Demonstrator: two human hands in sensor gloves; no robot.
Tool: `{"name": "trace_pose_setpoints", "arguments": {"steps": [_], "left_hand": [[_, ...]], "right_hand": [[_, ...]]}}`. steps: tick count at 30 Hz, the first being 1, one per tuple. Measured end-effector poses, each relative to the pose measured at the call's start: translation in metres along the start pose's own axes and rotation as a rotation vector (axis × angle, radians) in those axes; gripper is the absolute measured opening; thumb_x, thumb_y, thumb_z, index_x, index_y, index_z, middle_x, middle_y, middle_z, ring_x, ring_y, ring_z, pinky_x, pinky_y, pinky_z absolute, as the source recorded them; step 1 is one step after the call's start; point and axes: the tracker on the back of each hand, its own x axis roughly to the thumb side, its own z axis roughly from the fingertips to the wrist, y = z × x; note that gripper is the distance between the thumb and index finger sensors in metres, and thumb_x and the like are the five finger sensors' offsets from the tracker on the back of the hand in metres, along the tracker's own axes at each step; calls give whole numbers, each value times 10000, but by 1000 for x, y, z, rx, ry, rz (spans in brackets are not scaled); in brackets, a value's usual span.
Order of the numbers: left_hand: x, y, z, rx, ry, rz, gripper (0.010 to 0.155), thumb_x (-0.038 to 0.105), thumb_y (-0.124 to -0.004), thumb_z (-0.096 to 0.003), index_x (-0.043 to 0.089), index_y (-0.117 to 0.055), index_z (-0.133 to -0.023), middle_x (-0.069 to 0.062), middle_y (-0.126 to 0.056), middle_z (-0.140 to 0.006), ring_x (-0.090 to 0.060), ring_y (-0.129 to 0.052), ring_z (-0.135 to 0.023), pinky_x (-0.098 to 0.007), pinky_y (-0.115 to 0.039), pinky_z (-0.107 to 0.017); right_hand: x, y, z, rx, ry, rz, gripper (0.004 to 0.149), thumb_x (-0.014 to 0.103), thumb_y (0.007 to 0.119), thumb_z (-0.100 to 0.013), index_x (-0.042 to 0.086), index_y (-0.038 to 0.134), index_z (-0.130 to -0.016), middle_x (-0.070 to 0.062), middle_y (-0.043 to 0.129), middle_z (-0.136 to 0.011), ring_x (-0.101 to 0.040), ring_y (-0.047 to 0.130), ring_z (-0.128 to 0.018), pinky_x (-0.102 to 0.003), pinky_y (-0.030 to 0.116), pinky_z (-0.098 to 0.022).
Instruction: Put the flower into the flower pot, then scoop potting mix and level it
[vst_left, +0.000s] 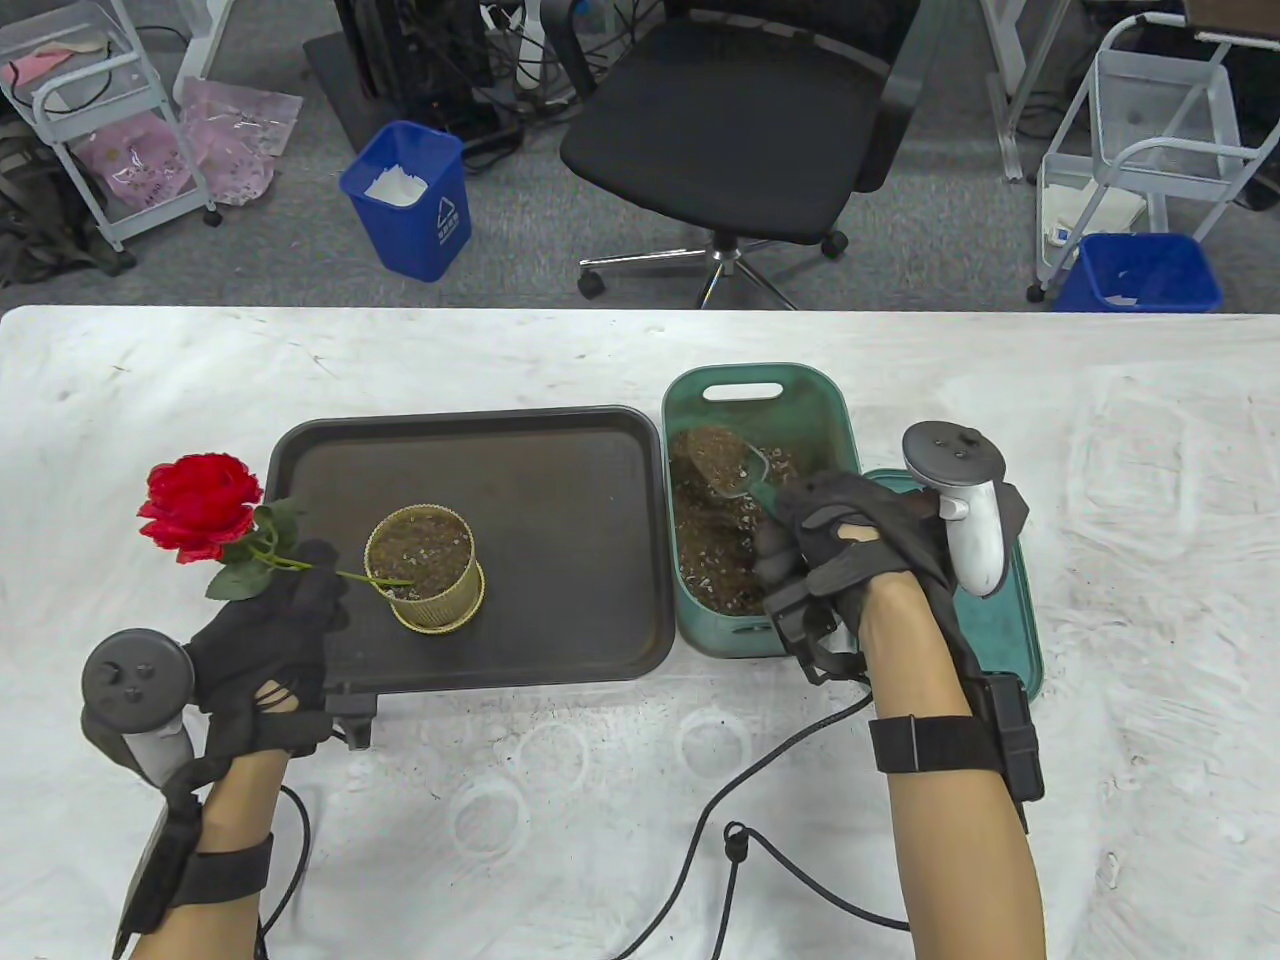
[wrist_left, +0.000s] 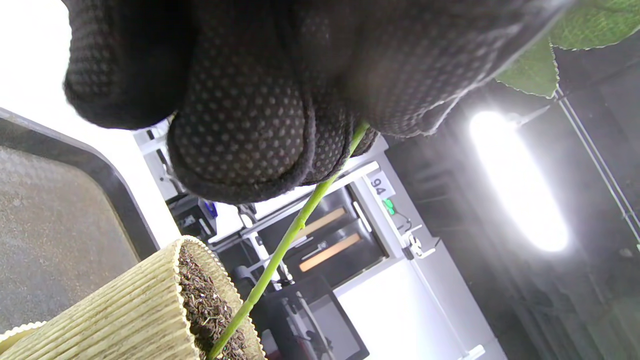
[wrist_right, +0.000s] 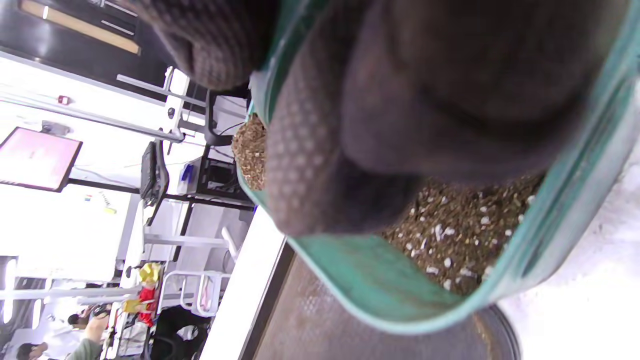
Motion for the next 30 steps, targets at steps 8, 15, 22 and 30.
{"name": "trace_pose_setpoints", "arguments": {"steps": [8,15,22,30], "left_hand": [[0,0,0,-2,-3,-1,428,430,-902,-400,212,-958,-764,-25,-1033,-649,-178,-1128,-333,-379,-946,-344],[0,-1,0,-4,-7,-1,428,430,-902,-401,213,-956,-766,-27,-1033,-650,-176,-1128,-334,-379,-946,-344],[-1,-1,0,-4,2,7,429,431,-900,-402,212,-955,-767,-24,-1032,-652,-177,-1127,-335,-378,-946,-346],[0,-1,0,-4,1,6,428,430,-901,-401,212,-956,-765,-26,-1033,-650,-177,-1128,-335,-378,-946,-345]], "right_hand": [[22,60,10,142,-95,39,535,308,725,-425,0,696,-862,-153,982,-589,-258,1095,-221,-331,971,-75],[34,139,-9,282,-106,152,535,311,724,-428,4,695,-864,-152,981,-595,-260,1095,-227,-334,971,-82],[37,194,-31,319,-97,265,535,311,724,-429,6,692,-867,-155,979,-601,-265,1094,-234,-341,969,-89],[51,225,-16,81,-362,630,524,305,751,-412,29,732,-857,-150,998,-579,-274,1090,-212,-356,959,-74]]}}
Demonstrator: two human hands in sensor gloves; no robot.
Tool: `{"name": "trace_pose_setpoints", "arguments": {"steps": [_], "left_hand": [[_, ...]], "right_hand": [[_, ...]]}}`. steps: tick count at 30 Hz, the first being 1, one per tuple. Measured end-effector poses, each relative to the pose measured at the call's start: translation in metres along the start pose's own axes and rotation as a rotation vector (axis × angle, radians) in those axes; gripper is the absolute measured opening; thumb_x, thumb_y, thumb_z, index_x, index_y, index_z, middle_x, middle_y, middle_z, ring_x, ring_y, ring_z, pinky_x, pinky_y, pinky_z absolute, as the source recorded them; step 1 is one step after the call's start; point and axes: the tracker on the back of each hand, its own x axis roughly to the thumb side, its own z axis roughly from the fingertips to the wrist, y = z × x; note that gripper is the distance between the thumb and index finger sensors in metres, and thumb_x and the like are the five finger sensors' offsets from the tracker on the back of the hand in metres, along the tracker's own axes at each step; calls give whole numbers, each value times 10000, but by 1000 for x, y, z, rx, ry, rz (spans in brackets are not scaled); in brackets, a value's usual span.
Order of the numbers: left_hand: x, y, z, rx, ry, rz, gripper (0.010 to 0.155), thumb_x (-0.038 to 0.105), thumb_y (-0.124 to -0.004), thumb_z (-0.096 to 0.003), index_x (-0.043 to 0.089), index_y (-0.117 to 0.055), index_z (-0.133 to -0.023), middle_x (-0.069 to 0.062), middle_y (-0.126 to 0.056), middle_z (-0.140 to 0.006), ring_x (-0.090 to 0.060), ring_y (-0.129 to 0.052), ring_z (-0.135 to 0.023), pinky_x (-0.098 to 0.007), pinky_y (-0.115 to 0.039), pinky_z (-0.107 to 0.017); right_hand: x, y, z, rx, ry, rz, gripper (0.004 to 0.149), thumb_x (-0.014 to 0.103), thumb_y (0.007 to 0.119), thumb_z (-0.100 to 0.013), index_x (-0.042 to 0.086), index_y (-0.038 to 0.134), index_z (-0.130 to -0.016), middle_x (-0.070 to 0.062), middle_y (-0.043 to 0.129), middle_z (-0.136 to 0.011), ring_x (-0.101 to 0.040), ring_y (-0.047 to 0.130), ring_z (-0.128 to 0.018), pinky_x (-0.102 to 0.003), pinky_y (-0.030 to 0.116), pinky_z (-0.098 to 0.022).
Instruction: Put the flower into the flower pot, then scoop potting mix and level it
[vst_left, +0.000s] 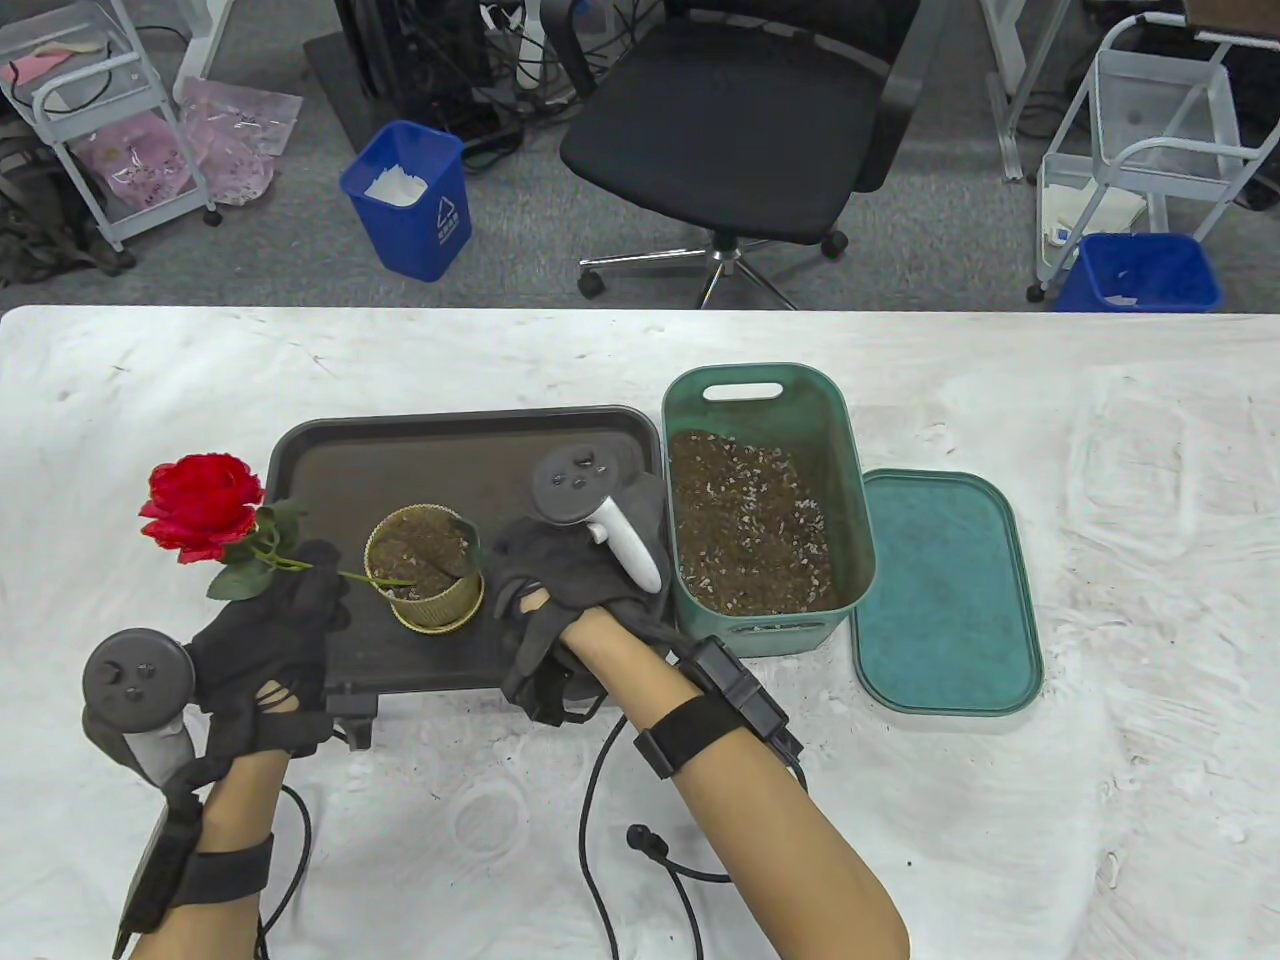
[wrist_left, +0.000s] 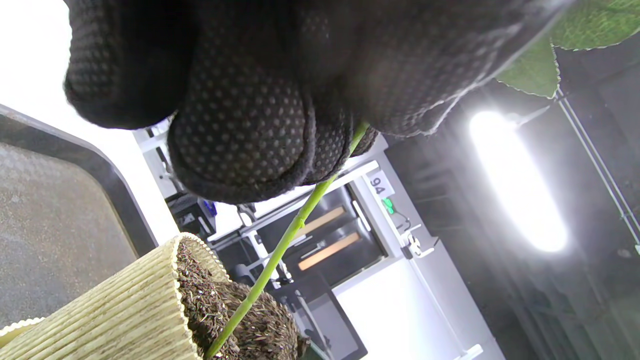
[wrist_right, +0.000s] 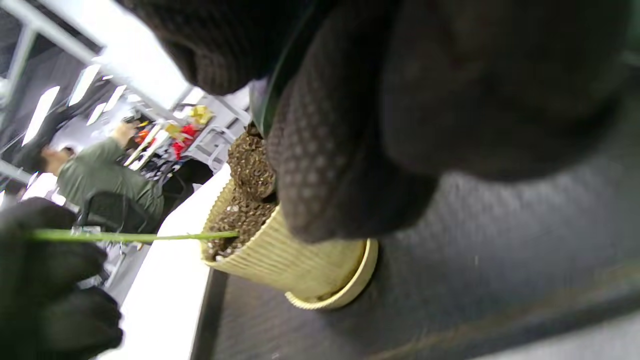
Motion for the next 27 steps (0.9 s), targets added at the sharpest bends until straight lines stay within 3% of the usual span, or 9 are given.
{"name": "trace_pose_setpoints", "arguments": {"steps": [6,12,19,23,27], "left_hand": [[0,0,0,2,-1,-3,429,431,-901,-401,213,-955,-766,-21,-1033,-649,-177,-1128,-334,-379,-946,-345],[0,0,0,-1,-3,-1,428,431,-901,-401,212,-956,-765,-26,-1033,-649,-177,-1128,-333,-379,-946,-345],[1,-1,1,-4,-4,1,428,431,-901,-401,214,-956,-765,-25,-1033,-650,-176,-1128,-334,-378,-946,-345],[1,-1,1,-4,-6,-1,427,431,-900,-402,214,-955,-766,-25,-1032,-651,-176,-1128,-334,-378,-946,-348],[1,-1,1,-3,-10,-5,427,430,-900,-402,212,-955,-766,-24,-1032,-651,-178,-1128,-334,-379,-946,-346]], "right_hand": [[30,13,20,-206,-163,365,522,306,767,-403,47,743,-855,-141,1003,-588,-282,1089,-233,-369,957,-94],[35,17,29,-302,-216,505,523,303,773,-397,55,744,-857,-138,1003,-598,-289,1088,-251,-382,955,-111],[24,-1,38,-346,-159,445,525,303,771,-393,49,749,-852,-137,1007,-588,-279,1094,-239,-369,964,-97],[14,-25,50,-379,-131,359,524,305,772,-393,46,753,-848,-141,1008,-582,-278,1095,-231,-367,964,-90],[-3,-65,67,-437,-61,270,523,306,772,-395,44,754,-847,-143,1009,-577,-279,1094,-226,-368,962,-87]]}}
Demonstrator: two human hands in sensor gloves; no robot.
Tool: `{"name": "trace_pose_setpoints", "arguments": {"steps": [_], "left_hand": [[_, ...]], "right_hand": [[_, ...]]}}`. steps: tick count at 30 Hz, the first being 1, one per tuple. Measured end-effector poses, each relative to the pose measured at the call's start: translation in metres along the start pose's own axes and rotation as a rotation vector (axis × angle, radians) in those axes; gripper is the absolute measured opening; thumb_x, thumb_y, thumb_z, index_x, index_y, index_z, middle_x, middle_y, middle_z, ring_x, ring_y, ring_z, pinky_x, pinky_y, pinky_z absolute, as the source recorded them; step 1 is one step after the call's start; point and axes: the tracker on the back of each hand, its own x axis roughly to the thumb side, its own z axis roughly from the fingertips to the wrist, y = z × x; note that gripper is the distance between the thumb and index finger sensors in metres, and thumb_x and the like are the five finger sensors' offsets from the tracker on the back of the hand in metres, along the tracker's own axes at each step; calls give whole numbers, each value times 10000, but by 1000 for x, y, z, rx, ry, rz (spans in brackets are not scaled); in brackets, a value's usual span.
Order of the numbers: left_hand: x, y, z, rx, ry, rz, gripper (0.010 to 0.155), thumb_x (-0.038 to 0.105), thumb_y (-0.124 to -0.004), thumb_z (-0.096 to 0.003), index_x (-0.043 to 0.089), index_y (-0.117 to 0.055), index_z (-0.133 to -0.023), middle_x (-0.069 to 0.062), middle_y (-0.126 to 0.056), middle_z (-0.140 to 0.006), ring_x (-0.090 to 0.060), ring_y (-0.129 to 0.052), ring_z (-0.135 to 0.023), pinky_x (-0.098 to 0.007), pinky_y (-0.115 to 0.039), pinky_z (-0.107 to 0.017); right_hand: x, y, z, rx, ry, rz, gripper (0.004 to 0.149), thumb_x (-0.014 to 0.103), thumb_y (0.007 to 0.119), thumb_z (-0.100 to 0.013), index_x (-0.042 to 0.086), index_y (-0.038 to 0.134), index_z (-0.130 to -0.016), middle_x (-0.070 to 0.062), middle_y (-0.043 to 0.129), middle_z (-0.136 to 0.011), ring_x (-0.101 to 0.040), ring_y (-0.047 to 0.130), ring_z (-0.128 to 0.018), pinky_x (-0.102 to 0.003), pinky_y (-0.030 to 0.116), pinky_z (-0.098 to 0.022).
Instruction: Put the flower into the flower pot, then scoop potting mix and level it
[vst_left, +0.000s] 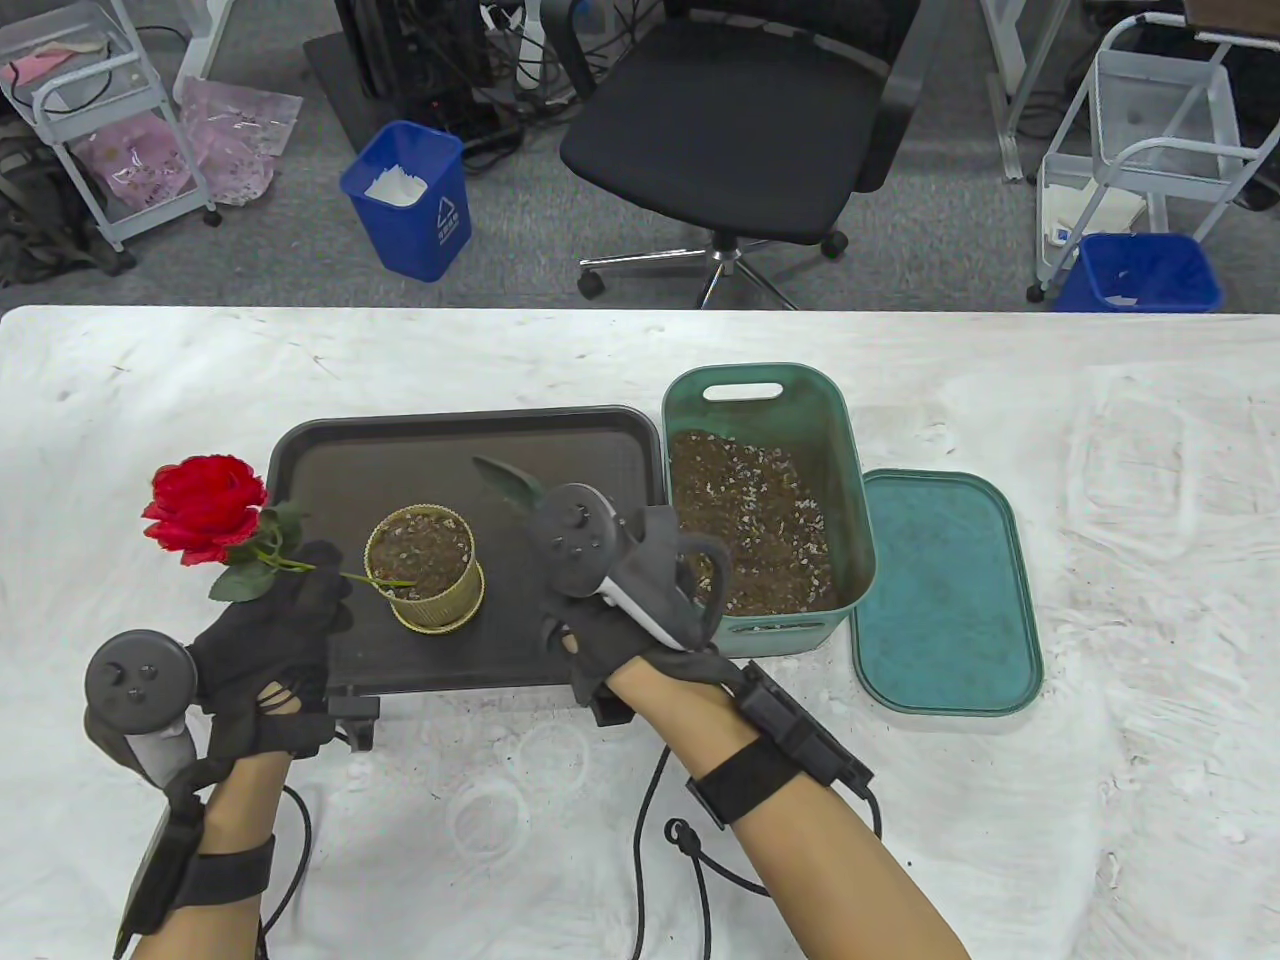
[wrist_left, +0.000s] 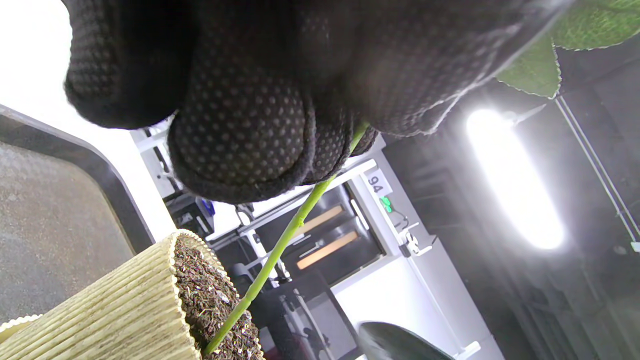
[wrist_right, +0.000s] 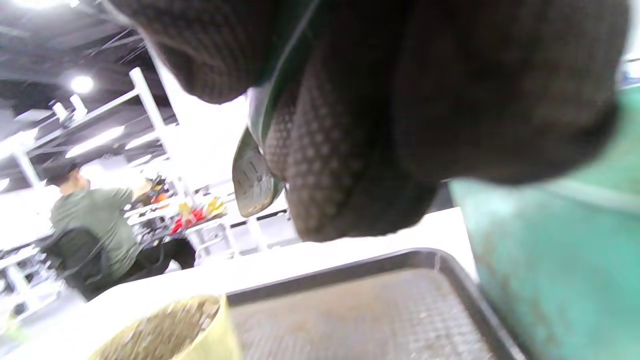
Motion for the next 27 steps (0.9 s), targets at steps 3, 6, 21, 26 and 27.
{"name": "trace_pose_setpoints", "arguments": {"steps": [3,6,21,26,27], "left_hand": [[0,0,0,0,-5,-5,427,430,-900,-403,214,-953,-767,-24,-1031,-652,-176,-1127,-336,-379,-946,-346],[0,0,0,0,-8,-9,427,430,-901,-401,215,-955,-766,-23,-1032,-651,-176,-1128,-334,-378,-946,-344],[1,-2,1,-3,-9,-7,427,431,-899,-403,213,-954,-766,-22,-1032,-651,-177,-1127,-336,-379,-946,-346],[1,-2,1,-1,-10,-10,428,430,-900,-402,210,-956,-765,-25,-1033,-649,-177,-1128,-333,-380,-946,-345],[1,-2,1,0,-10,-11,428,430,-900,-402,212,-954,-766,-23,-1032,-650,-178,-1128,-334,-380,-946,-346]], "right_hand": [[-28,-29,-2,-40,97,-40,524,306,772,-396,41,754,-848,-146,1009,-575,-280,1093,-226,-368,961,-88],[-55,-50,-5,-82,196,-76,523,305,774,-398,38,755,-847,-150,1009,-573,-282,1092,-221,-370,959,-85],[-141,-20,-51,479,674,276,506,348,767,-432,25,804,-819,-121,1031,-448,-203,1052,-90,-306,915,7],[-146,-2,-56,585,654,108,505,355,756,-437,24,808,-814,-107,1029,-424,-184,1040,-70,-303,904,20],[-148,1,-56,600,650,54,506,356,752,-437,25,804,-816,-103,1028,-427,-182,1040,-74,-300,905,16]]}}
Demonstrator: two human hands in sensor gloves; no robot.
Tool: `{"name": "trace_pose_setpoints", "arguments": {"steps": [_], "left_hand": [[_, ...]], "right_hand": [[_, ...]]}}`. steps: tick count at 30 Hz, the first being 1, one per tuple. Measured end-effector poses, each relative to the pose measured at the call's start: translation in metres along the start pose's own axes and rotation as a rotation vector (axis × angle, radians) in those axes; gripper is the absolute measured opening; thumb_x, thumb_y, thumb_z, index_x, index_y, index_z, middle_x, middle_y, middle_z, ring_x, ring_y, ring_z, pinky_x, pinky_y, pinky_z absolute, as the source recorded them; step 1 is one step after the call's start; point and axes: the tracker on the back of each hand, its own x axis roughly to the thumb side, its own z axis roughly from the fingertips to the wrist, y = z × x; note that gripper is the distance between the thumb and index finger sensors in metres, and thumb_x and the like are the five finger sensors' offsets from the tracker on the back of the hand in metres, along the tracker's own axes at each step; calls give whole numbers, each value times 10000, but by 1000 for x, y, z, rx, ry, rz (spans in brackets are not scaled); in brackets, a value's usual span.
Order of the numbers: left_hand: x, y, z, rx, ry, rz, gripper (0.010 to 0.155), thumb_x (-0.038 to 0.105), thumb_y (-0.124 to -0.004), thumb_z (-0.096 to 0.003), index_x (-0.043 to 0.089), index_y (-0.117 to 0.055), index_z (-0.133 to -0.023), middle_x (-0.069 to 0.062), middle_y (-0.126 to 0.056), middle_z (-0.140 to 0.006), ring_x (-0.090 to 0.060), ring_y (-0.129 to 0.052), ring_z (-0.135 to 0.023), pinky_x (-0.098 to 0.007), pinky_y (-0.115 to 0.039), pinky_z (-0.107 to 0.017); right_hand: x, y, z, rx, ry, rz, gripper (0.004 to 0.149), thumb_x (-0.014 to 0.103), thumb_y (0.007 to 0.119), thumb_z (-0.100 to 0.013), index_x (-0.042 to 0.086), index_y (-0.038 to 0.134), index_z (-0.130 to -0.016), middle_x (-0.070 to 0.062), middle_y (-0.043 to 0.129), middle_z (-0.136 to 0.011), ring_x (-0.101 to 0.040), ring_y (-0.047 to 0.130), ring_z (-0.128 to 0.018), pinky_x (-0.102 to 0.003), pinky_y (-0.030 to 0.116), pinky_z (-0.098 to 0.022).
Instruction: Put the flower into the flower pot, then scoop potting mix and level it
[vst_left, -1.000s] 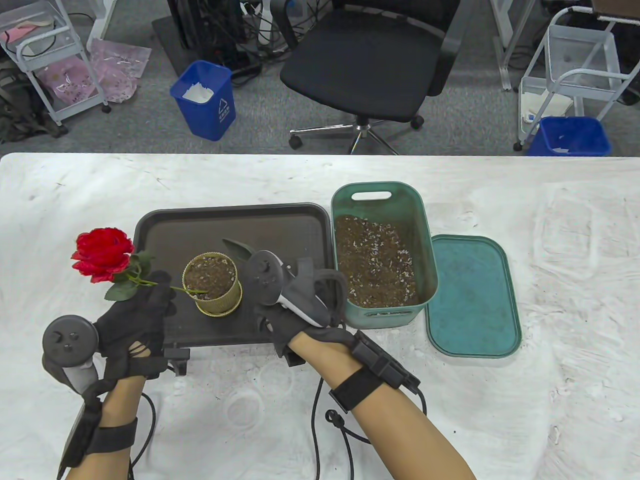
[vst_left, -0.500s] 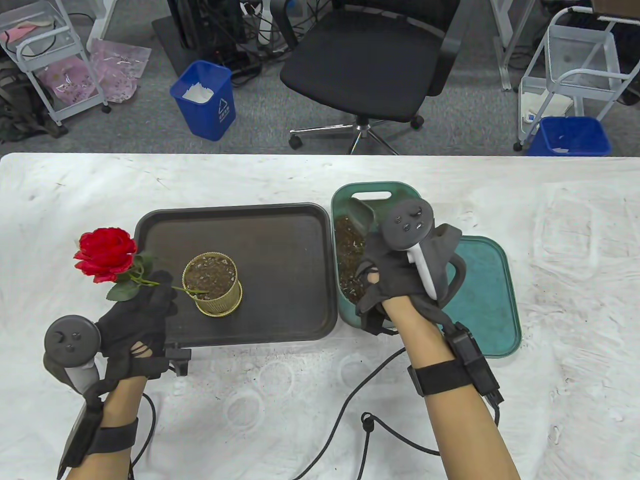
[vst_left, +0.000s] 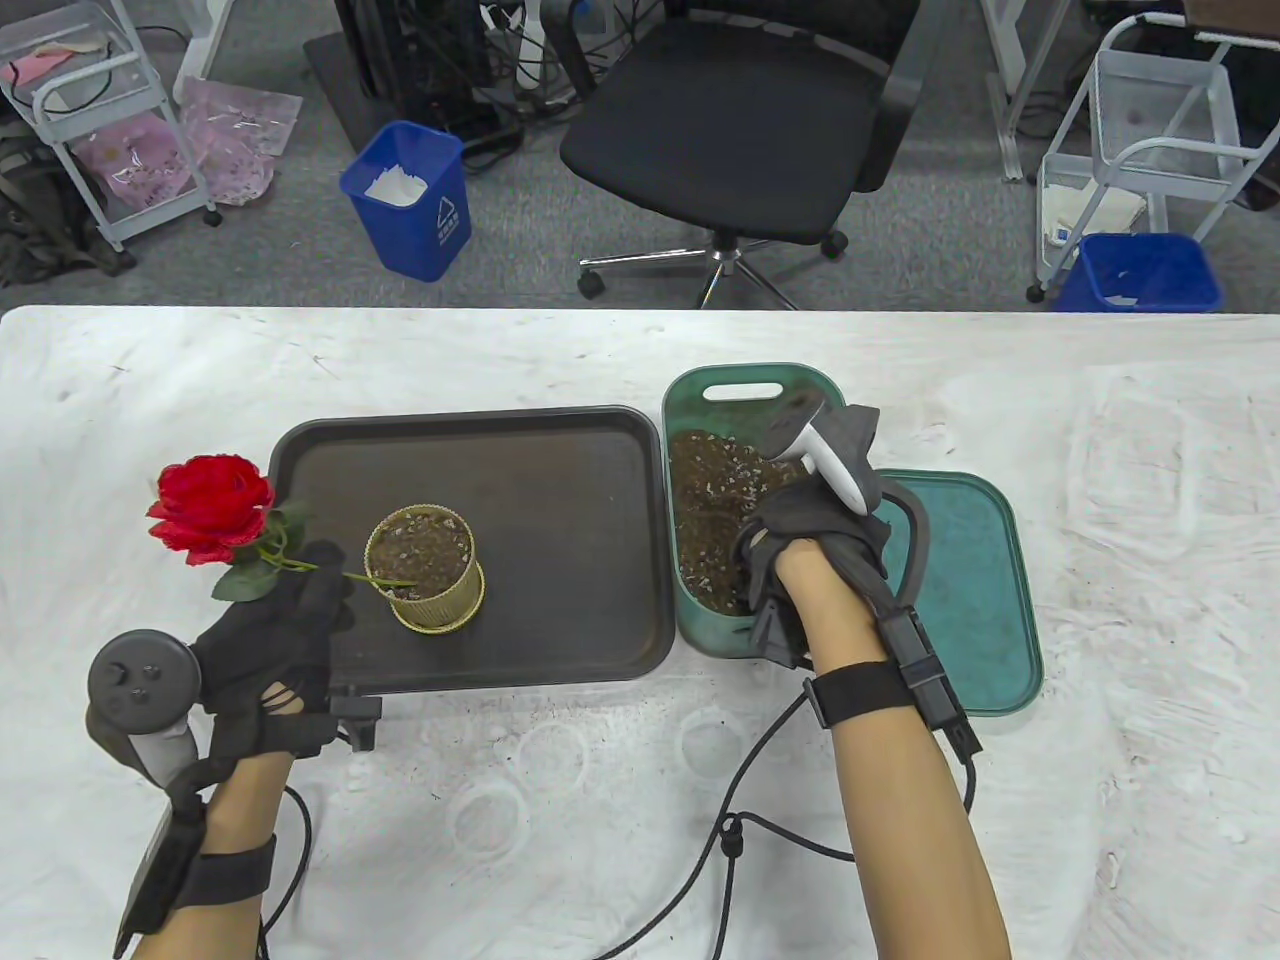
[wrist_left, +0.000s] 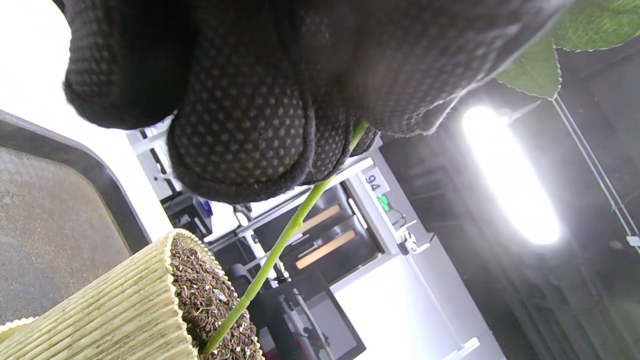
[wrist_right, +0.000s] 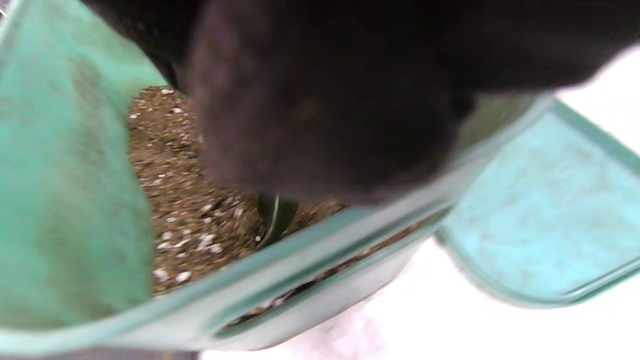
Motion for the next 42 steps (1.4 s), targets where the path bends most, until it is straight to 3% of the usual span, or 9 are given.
{"name": "trace_pose_setpoints", "arguments": {"steps": [7,21,30,42], "left_hand": [[1,0,0,0,-6,-6,429,430,-900,-401,209,-955,-766,-25,-1033,-650,-178,-1128,-334,-380,-946,-346],[1,0,1,1,-5,-5,426,430,-900,-402,213,-955,-765,-28,-1032,-650,-178,-1128,-334,-380,-946,-346],[2,0,1,-1,-6,-5,428,431,-899,-402,213,-955,-766,-25,-1032,-651,-176,-1128,-335,-379,-946,-347],[1,0,1,-1,3,6,427,430,-899,-403,213,-953,-767,-25,-1031,-652,-177,-1128,-335,-379,-946,-348]], "right_hand": [[-9,7,-17,98,-28,-218,525,350,744,-441,-4,771,-827,-108,1019,-456,-181,1049,-95,-291,916,6],[-6,13,-41,106,-46,-435,538,327,735,-422,27,720,-868,-120,1000,-568,-260,1075,-217,-345,940,-94],[-25,11,-34,126,-86,-626,532,297,700,-411,33,699,-874,-114,986,-592,-276,1086,-256,-363,955,-118],[-44,12,-6,114,-160,-886,533,295,694,-416,13,682,-868,-129,977,-594,-271,1096,-252,-351,973,-105]]}}
